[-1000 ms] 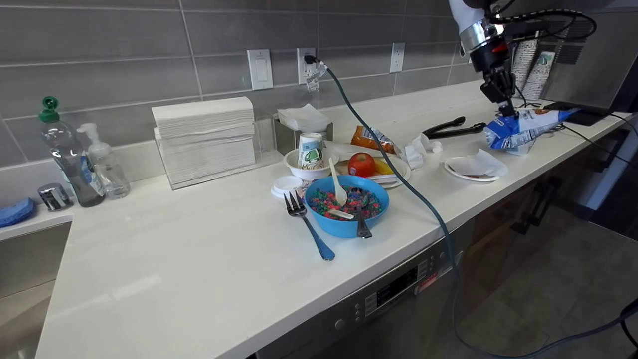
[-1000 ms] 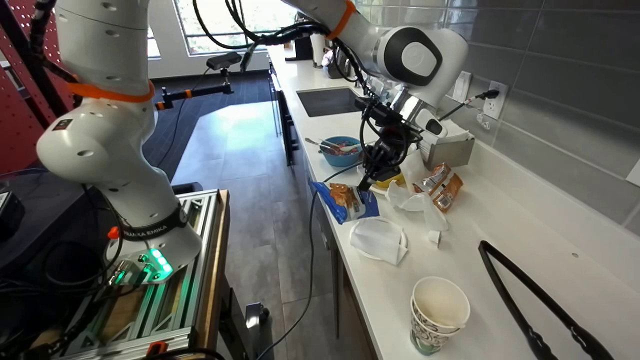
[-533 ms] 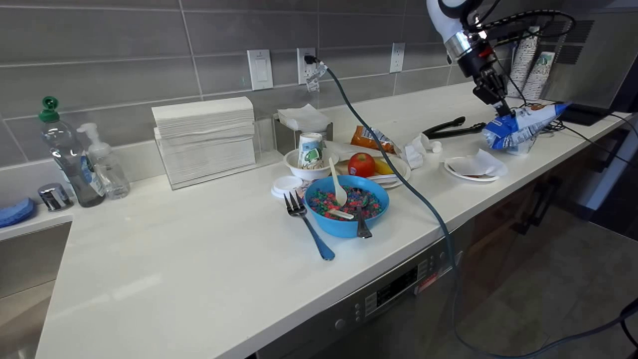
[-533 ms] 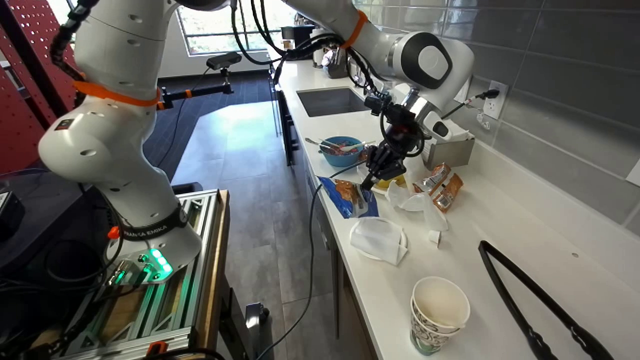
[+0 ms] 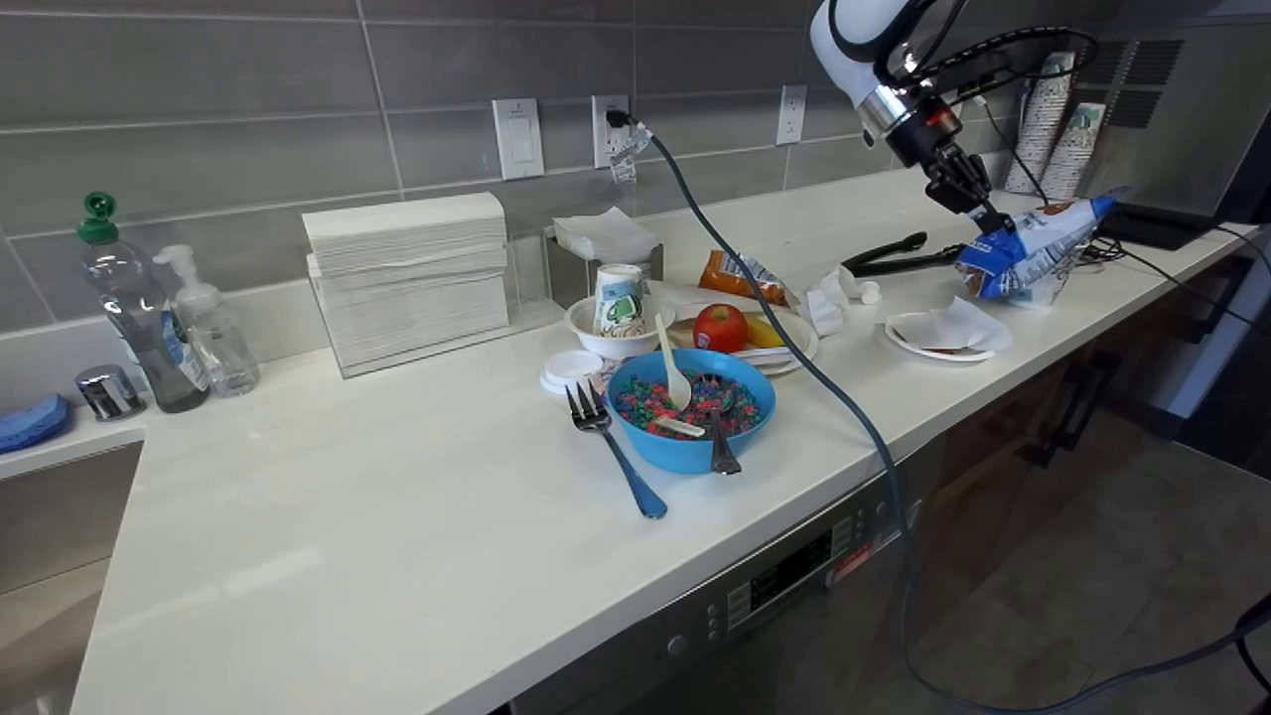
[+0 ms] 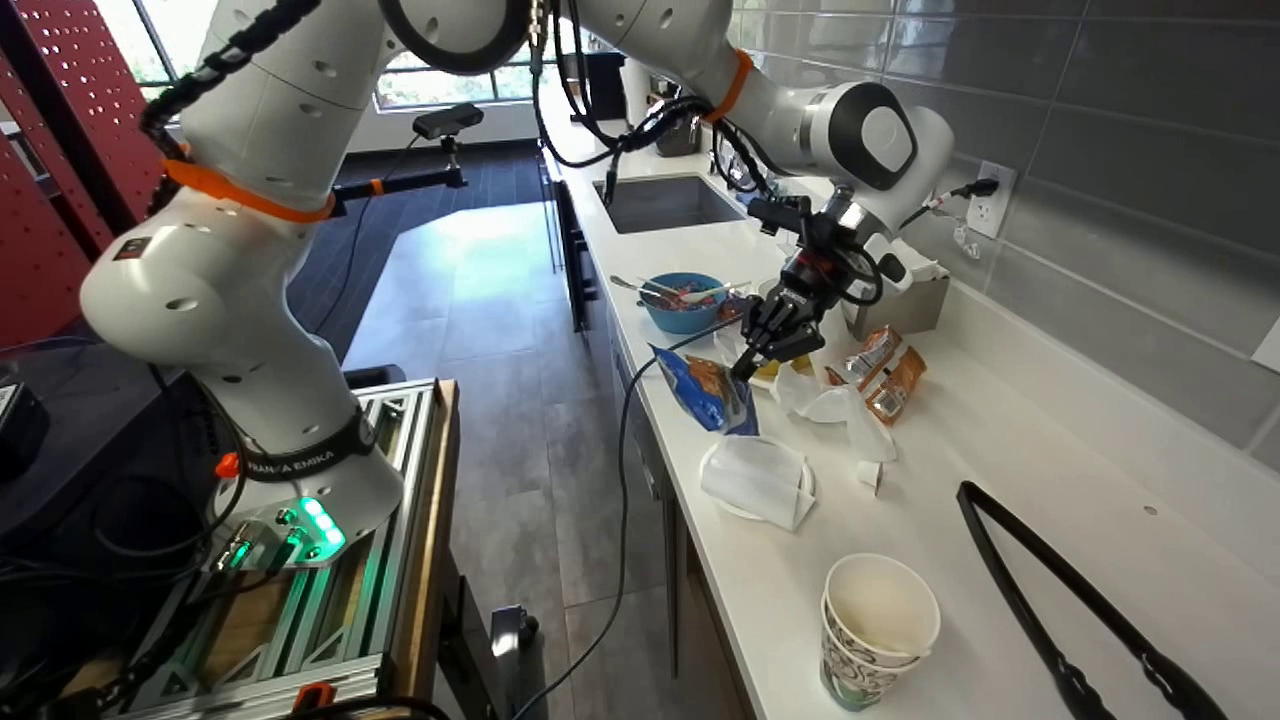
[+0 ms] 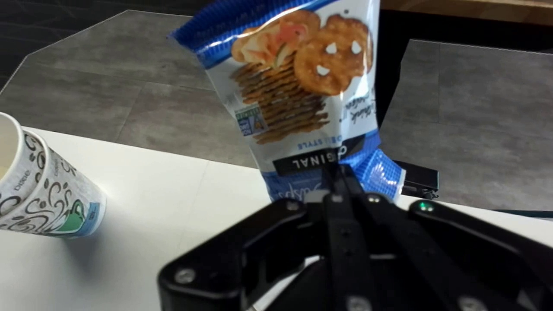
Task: Pour the snacks out of the blue packet and onto the white plate on the right.
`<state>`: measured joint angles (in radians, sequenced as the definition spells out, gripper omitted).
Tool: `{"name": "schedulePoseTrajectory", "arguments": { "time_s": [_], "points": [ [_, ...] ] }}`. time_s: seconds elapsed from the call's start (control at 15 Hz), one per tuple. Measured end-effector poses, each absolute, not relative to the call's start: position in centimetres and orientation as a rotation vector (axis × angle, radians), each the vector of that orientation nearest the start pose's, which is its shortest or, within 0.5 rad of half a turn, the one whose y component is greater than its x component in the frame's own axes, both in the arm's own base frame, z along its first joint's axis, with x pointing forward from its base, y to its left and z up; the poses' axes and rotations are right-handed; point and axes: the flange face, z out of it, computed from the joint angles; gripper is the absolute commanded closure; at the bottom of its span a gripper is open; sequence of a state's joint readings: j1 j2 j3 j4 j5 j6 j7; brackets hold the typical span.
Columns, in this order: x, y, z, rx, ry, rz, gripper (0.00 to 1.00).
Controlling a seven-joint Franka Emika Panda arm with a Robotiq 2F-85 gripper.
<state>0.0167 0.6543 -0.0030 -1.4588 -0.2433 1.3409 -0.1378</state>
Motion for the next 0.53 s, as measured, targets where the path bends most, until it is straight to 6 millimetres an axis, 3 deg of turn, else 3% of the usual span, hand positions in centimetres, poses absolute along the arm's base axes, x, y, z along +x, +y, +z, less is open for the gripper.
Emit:
{"name": "schedulePoseTrajectory", "arguments": {
  "time_s": [0.53],
  "points": [
    [62.7, -1.5, 25.2, -3.057, -0.350, 1.488, 1.00]
  ]
}}
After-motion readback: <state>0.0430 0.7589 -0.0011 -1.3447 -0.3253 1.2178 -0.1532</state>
